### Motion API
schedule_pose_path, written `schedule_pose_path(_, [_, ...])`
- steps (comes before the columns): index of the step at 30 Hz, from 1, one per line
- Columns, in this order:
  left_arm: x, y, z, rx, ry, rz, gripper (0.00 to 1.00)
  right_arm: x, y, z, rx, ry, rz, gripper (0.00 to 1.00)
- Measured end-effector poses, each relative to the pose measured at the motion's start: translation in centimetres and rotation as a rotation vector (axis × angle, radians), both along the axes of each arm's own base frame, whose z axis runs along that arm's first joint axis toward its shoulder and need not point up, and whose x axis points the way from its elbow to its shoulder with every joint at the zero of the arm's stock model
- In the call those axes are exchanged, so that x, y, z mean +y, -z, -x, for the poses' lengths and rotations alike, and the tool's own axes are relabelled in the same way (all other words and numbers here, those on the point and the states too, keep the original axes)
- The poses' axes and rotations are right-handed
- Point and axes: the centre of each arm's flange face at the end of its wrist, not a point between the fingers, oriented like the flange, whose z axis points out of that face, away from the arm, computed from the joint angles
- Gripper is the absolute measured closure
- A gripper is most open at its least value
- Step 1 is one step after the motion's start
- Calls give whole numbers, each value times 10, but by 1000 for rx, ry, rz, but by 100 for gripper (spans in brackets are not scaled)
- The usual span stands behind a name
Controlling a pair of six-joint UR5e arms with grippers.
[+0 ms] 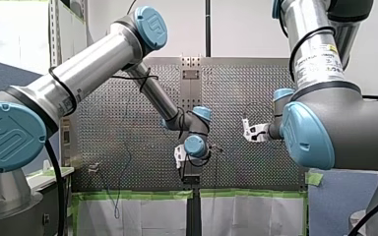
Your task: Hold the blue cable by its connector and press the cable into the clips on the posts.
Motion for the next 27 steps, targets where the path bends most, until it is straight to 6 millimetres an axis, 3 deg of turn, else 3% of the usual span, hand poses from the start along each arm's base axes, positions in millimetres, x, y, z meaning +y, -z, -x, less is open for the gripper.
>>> schedule_pose_path(11, [-10, 8, -6, 11, -5, 0, 100, 8, 0, -15, -11, -32, -2, 100])
schedule_pose_path(27, [-28, -3, -7, -3, 19, 76, 100, 8, -7, -36, -127, -75, 20, 100])
